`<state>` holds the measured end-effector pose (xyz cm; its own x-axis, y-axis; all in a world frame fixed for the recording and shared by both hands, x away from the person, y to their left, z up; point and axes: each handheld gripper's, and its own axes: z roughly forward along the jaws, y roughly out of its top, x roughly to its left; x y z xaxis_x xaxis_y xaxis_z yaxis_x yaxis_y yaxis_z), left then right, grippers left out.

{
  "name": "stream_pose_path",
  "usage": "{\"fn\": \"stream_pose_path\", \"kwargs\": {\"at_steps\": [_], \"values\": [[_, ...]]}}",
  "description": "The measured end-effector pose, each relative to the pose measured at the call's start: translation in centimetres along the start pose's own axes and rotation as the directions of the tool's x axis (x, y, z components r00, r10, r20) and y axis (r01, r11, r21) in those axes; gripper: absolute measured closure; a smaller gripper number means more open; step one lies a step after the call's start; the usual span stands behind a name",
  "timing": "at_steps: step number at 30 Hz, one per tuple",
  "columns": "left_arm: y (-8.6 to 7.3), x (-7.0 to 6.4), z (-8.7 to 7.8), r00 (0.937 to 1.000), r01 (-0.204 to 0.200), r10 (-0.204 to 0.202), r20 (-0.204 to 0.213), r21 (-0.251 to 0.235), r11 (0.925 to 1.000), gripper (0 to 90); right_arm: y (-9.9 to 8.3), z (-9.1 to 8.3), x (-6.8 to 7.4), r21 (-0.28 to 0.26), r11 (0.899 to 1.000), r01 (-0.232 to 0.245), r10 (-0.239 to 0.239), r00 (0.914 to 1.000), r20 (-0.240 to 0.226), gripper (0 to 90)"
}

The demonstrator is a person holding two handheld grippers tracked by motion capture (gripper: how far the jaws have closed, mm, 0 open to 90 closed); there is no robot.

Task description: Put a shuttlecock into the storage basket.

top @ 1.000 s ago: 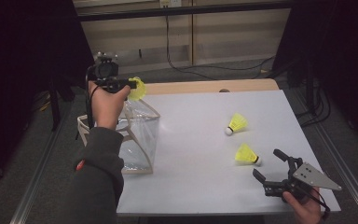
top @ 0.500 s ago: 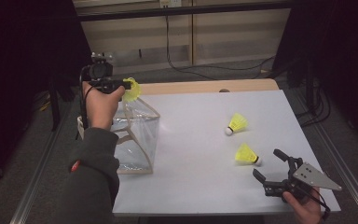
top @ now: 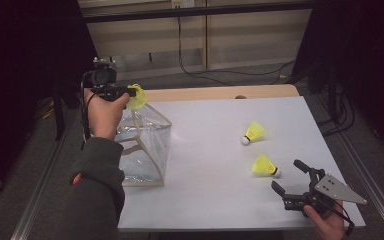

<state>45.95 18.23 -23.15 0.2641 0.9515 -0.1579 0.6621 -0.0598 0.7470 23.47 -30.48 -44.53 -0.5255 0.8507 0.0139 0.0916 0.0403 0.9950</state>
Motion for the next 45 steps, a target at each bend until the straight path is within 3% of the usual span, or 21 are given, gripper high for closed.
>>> {"fn": "stream_pose_path", "kwargs": {"at_steps": [32, 40, 45], "values": [[-0.7, 2.6, -0.3, 0.9984, 0.023, -0.023, -0.051, 0.001, 0.9997, 81.0, 0.0, 0.0, 0.0, -0.002, 1.0, -0.001, 0.001, 1.0, 0.001, 0.6], [-0.9, 3.1, -0.3, 0.9986, 0.001, -0.001, -0.053, 0.01, 0.9999, 81.0, 0.0, 0.0, 0.0, -0.001, 1.0, -0.001, 0.001, 1.0, 0.001, 0.6], [-1.1, 3.5, -0.2, 0.9983, 0.01, -0.009, -0.058, 0.01, 0.9999, 81.0, 0.0, 0.0, 0.0, -0.002, 1.0, -0.001, 0.001, 1.0, 0.0, 0.6]]}}
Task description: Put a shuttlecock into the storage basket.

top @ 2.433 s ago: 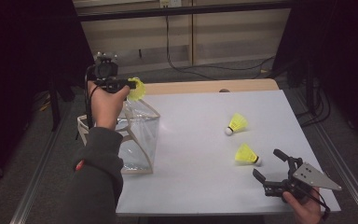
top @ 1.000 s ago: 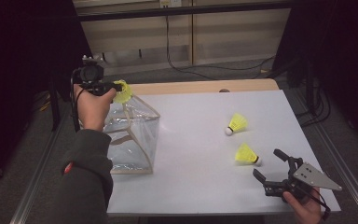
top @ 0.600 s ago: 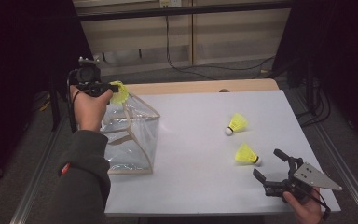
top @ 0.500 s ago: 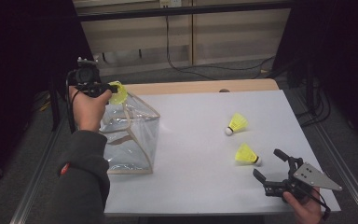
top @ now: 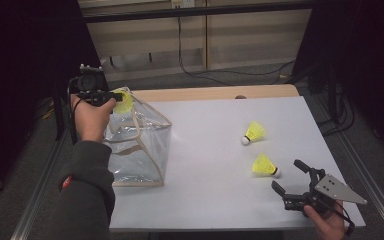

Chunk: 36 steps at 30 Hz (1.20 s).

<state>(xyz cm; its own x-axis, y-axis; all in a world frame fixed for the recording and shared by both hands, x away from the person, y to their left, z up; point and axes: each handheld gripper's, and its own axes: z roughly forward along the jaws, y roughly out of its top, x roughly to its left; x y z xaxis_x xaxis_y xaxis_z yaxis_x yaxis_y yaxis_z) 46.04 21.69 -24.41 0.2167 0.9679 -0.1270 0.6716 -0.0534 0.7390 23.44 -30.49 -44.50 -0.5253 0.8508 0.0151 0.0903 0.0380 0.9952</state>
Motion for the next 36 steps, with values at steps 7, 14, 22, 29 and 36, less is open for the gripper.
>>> {"fn": "stream_pose_path", "kwargs": {"at_steps": [7, 14, 22, 29, 36], "values": [[-0.3, 0.5, 0.2, 1.0, 0.001, -0.001, -0.006, 0.015, 0.9999, 80.9, 0.0, 0.0, 0.0, -0.001, 1.0, 0.001, -0.001, 1.0, 0.002, 0.6], [-0.4, 0.8, 0.4, 0.9998, 0.008, -0.008, -0.016, 0.018, 0.9998, 80.9, 0.0, 0.0, 0.0, -0.001, 1.0, 0.0, 0.0, 1.0, 0.002, 0.7], [-0.5, 1.0, 0.6, 0.9996, 0.0, 0.001, -0.027, 0.027, 0.9996, 80.8, 0.0, 0.0, 0.0, 0.0, 1.0, 0.001, -0.001, 1.0, 0.002, 0.7], [-0.6, 1.1, 0.9, 0.9995, -0.002, 0.003, -0.03, 0.038, 0.9993, 80.7, 0.0, 0.0, 0.0, 0.0, 1.0, 0.002, -0.002, 1.0, 0.002, 0.6], [-0.9, 1.5, 1.2, 0.999, 0.004, -0.002, -0.044, 0.043, 0.999, 80.6, 0.0, 0.0, 0.0, 0.001, 1.0, 0.0, 0.0, 1.0, 0.0, 0.7]]}}
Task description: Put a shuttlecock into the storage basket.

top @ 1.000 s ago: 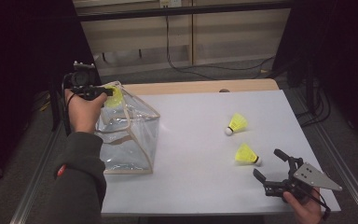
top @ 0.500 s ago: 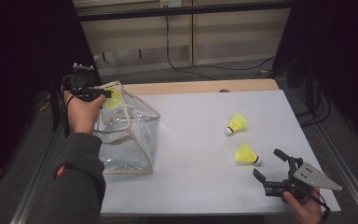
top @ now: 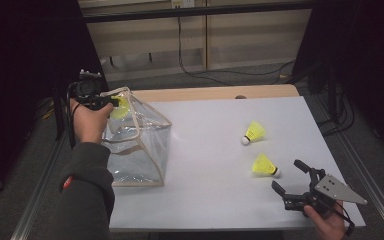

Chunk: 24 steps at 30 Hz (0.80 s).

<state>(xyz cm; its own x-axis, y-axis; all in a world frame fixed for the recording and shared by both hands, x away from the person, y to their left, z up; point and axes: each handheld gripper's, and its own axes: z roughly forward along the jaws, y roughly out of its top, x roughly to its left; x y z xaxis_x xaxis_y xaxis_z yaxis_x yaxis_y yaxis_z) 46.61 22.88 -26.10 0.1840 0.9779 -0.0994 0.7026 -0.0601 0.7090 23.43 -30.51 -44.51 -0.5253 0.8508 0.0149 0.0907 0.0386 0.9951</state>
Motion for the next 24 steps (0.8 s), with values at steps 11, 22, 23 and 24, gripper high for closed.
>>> {"fn": "stream_pose_path", "kwargs": {"at_steps": [11, 22, 23, 24], "values": [[-0.24, 0.17, 0.26, 0.9999, 0.006, -0.006, -0.008, 0.008, 0.9999, 79.0, -0.01, 0.03, 0.03, 0.0, 1.0, 0.002, -0.002, 1.0, 0.002, 0.7], [-0.06, 0.4, -0.43, 1.0, 0.002, -0.002, 0.001, -0.006, 1.0, 73.2, 0.0, 0.01, 0.03, 0.0, 1.0, 0.002, -0.002, 1.0, 0.0, 0.7], [-0.02, 0.4, -0.52, 1.0, 0.001, -0.001, 0.0, -0.007, 1.0, 72.2, 0.0, 0.01, 0.02, 0.0, 1.0, 0.003, -0.003, 1.0, 0.001, 0.7], [0.01, 0.38, -0.58, 1.0, 0.005, -0.005, -0.001, -0.016, 0.9999, 71.4, 0.0, 0.01, 0.03, 0.0, 1.0, 0.001, -0.001, 1.0, 0.001, 0.7]]}}
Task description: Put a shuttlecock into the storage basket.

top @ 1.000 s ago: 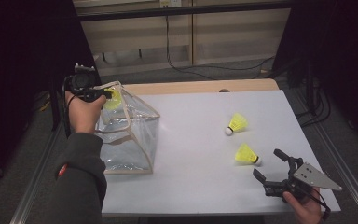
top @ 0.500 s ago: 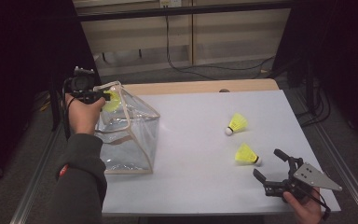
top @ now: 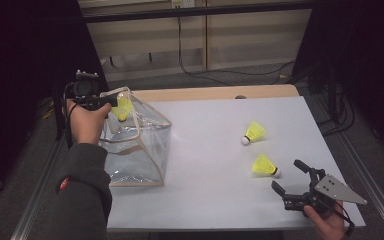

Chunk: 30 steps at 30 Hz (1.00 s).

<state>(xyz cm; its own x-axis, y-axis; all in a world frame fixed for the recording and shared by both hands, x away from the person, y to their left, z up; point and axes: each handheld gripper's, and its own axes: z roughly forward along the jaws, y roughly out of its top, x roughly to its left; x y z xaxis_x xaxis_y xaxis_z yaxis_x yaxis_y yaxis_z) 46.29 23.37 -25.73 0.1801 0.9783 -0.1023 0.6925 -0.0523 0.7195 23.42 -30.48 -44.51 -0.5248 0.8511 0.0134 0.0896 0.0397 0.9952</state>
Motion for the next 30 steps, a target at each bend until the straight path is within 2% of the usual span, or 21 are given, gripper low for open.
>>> {"fn": "stream_pose_path", "kwargs": {"at_steps": [2, 3, 8, 9, 10, 13, 17, 20, 23, 24, 25, 27, 28, 30], "values": [[0.1, 0.1, -0.3, 1.0, -0.005, 0.005, 0.001, -0.007, 1.0, 68.6, 0.0, 0.0, 0.0, 0.001, 1.0, 0.0, 0.0, 1.0, 0.002, 0.7], [0.1, 0.0, -0.3, 0.9999, 0.013, -0.013, 0.003, -0.02, 0.9997, 68.3, 0.0, 0.0, 0.0, 0.001, 1.0, -0.001, 0.001, 1.0, 0.001, 0.7], [0.4, 0.0, -0.7, 1.0, 0.004, -0.004, 0.002, -0.031, 0.9995, 61.4, 0.0, 0.0, 0.0, 0.0, 1.0, 0.0, 0.0, 1.0, 0.0, 0.7], [0.4, -0.1, -0.8, 0.9998, 0.02, -0.02, 0.008, -0.043, 0.9989, 59.9, 0.0, 0.0, 0.0, 0.001, 1.0, 0.0, 0.0, 1.0, 0.002, 0.7], [0.4, 0.0, -0.9, 0.9999, 0.008, -0.008, 0.011, -0.037, 0.9993, 59.1, 0.0, 0.0, 0.0, 0.001, 1.0, 0.0, 0.0, 1.0, 0.002, 0.7], [0.5, -0.2, -1.1, 0.9991, 0.019, -0.017, 0.038, -0.044, 0.9989, 56.1, 0.0, 0.0, 0.0, 0.001, 1.0, 0.001, -0.001, 1.0, 0.003, 0.7], [0.6, -0.7, -1.4, 0.9964, 0.01, -0.007, 0.084, -0.038, 0.9992, 51.7, 0.0, 0.0, 0.0, 0.001, 1.0, 0.0, 0.0, 1.0, 0.003, 0.7], [0.6, -1.3, -1.4, 0.9907, 0.012, -0.006, 0.136, -0.037, 0.9992, 48.3, 0.0, -0.1, 0.0, 0.001, 1.0, 0.0, 0.0, 1.0, 0.004, 0.7], [0.6, -2.0, -1.5, 0.986, -0.012, 0.016, 0.166, -0.028, 0.9995, 45.8, 0.0, -0.1, 0.0, 0.001, 1.0, 0.0, 0.0, 1.0, 0.003, 0.7], [0.6, -2.3, -1.5, 0.9841, -0.007, 0.013, 0.177, -0.032, 0.9994, 44.9, 0.0, -0.1, 0.0, 0.001, 1.0, 0.001, -0.001, 1.0, 0.003, 0.7], [0.6, -2.4, -1.6, 0.9813, -0.024, 0.029, 0.19, -0.026, 0.9994, 44.4, 0.0, -0.1, 0.0, 0.0, 1.0, 0.002, -0.002, 1.0, 0.004, 0.7], [0.7, -2.8, -1.6, 0.9767, -0.029, 0.034, 0.212, -0.028, 0.9992, 42.5, 0.0, -0.1, 0.0, 0.001, 1.0, 0.0, 0.0, 1.0, 0.005, 0.7], [0.7, -3.0, -1.7, 0.9724, -0.038, 0.043, 0.23, -0.027, 0.9989, 41.6, 0.0, -0.1, 0.0, 0.002, 1.0, 0.0, 0.0, 1.0, 0.005, 0.8], [0.7, -3.3, -1.7, 0.9673, -0.04, 0.051, 0.248, -0.05, 0.998, 39.8, 0.0, -0.1, 0.0, 0.002, 1.0, 0.0, 0.0, 1.0, 0.005, 0.8]]}}
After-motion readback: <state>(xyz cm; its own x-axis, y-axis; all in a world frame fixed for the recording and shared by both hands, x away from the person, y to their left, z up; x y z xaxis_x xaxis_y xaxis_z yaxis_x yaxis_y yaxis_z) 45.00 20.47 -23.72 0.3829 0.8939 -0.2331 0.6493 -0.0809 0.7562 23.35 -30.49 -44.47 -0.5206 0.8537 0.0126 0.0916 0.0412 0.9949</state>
